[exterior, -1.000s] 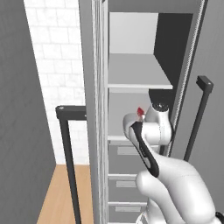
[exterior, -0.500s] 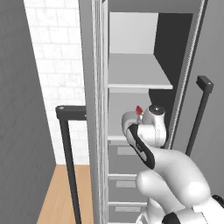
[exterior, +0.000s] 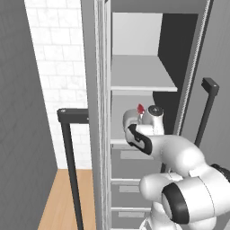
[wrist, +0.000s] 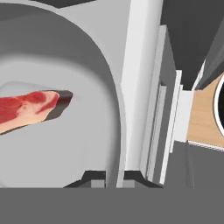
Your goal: Take the meat container that has the steak and place it on the second highest rack of the freezer. Then take the vegetable container that has the mushroom and corn and place it on the highest rack of the freezer.
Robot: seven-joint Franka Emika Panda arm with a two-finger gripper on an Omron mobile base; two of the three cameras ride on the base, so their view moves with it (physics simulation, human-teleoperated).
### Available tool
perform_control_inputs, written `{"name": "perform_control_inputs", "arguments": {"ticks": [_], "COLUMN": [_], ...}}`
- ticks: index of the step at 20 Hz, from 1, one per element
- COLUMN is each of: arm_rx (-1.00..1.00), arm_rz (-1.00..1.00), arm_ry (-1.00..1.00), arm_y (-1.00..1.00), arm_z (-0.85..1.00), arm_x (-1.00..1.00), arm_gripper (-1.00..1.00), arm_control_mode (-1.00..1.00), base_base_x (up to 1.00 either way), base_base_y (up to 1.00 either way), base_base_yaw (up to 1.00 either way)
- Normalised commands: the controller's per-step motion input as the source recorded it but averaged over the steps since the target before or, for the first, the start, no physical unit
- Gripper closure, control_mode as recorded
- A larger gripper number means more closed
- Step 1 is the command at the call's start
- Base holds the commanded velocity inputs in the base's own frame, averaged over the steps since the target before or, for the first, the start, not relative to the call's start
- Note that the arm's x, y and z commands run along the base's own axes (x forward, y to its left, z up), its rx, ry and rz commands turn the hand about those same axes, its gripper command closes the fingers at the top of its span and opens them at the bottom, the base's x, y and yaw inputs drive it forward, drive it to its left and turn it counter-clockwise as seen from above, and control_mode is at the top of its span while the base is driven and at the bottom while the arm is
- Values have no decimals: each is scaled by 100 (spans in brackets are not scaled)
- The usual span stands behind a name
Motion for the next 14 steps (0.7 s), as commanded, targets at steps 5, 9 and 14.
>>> {"name": "perform_control_inputs", "arguments": {"ticks": [5,9,14], "arm_rx": [-2,0,0], "arm_rz": [0,0,0], "arm_ry": [-1,-2,0], "arm_y": [0,0,0], "arm_z": [-26,0,-1], "arm_x": [11,44,50], "arm_gripper": [100,100,100], "arm_control_mode": [-100,-100,-100], "base_base_x": [0,0,0], "base_base_y": [0,0,0], "base_base_yaw": [0,0,0]}}
